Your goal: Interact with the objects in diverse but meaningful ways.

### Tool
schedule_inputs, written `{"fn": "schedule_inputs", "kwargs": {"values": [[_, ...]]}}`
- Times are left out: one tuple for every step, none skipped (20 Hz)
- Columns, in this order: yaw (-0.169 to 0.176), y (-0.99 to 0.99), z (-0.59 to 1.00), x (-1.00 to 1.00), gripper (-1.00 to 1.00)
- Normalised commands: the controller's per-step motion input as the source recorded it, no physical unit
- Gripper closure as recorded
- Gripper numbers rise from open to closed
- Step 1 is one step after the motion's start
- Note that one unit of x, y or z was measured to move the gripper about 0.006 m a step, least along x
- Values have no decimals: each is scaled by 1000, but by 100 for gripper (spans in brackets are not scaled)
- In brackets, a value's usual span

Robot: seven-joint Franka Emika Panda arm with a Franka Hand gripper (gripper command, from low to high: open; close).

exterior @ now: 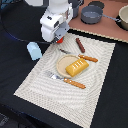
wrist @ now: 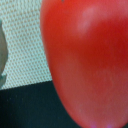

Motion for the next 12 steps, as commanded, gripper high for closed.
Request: {"fn": "schedule_inputs", "kwargs": {"values": [[0,174,-183,151,100],[0,171,-209,149,100],[0,174,-229,146,100],[0,169,-240,131,100],[0,166,-251,111,100],[0,157,-263,94,100],[0,160,-269,94,100],[0,143,-277,86,100],[0,140,-271,83,100],[0,131,-223,89,100],[0,134,-63,131,100],[-7,209,234,26,100]]}}
